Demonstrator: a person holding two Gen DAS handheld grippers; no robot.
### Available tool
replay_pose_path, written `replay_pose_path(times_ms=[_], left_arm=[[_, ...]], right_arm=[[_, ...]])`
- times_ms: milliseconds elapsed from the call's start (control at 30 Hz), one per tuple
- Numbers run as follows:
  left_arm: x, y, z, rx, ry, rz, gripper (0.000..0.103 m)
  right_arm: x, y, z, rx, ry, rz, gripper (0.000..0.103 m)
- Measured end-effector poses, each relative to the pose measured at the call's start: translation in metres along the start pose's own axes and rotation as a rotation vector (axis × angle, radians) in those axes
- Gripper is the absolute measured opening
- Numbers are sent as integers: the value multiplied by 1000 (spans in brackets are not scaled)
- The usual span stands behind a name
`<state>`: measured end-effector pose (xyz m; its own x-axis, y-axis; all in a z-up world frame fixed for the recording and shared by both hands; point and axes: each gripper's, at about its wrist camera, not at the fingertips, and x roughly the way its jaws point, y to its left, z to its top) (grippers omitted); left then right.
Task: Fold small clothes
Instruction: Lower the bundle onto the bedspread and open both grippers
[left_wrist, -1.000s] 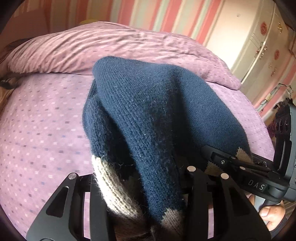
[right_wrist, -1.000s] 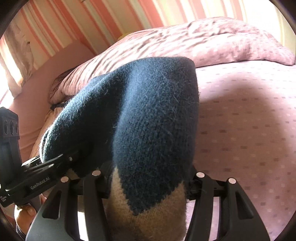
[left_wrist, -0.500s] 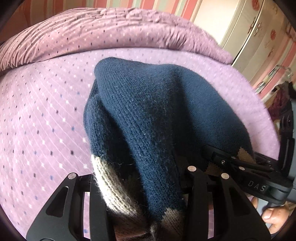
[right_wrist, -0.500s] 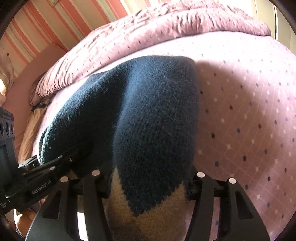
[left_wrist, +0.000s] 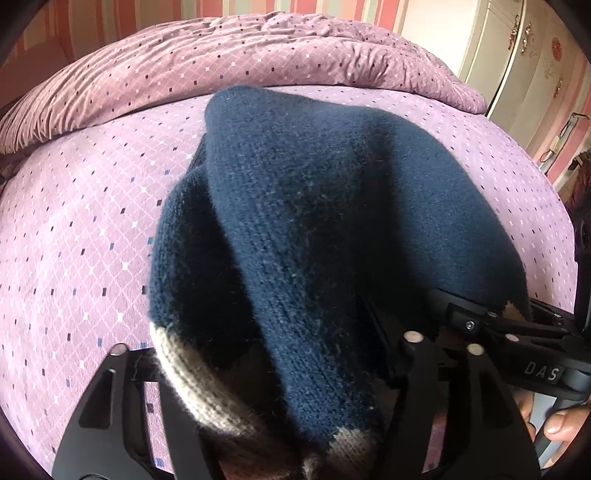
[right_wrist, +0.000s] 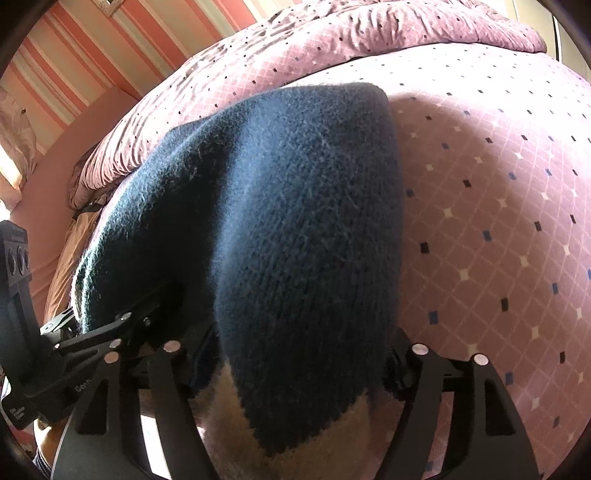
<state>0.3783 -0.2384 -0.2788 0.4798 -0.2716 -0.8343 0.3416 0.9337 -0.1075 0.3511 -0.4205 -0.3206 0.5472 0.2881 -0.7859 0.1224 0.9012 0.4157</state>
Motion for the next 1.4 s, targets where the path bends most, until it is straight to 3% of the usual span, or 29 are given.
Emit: replay_pose_path(times_ms=[133,267,400,533,767,1033,1233,1400], left_arm=[[-4,7,1,-12,8,-20,80],[-18,15,0,0,14,-30,100],[-49,28,0,9,-22,-9,100],[-67,40,3,-24,2,7,100],[-90,40,10,-78,4,1,100],[-98,31,5,-36,1,49,100],[-98,60,-18,-76,33,114,100],[-99,84,-38,-108,57,151,100]], right_arm=[[-3,-2,1,6,17,18,73],[-10,-5,3,37,43,34,76],[-30,-1,4,19,46,-19,80],[-72,5,7,0,-65,-97,99],[-112,34,20,-64,-130,-188,101],[-106,70,7,-174,-125,-237,101],[-84,81,-15,-216,-73,-167,101],[-43,62,-30,-211,22,-203,102]])
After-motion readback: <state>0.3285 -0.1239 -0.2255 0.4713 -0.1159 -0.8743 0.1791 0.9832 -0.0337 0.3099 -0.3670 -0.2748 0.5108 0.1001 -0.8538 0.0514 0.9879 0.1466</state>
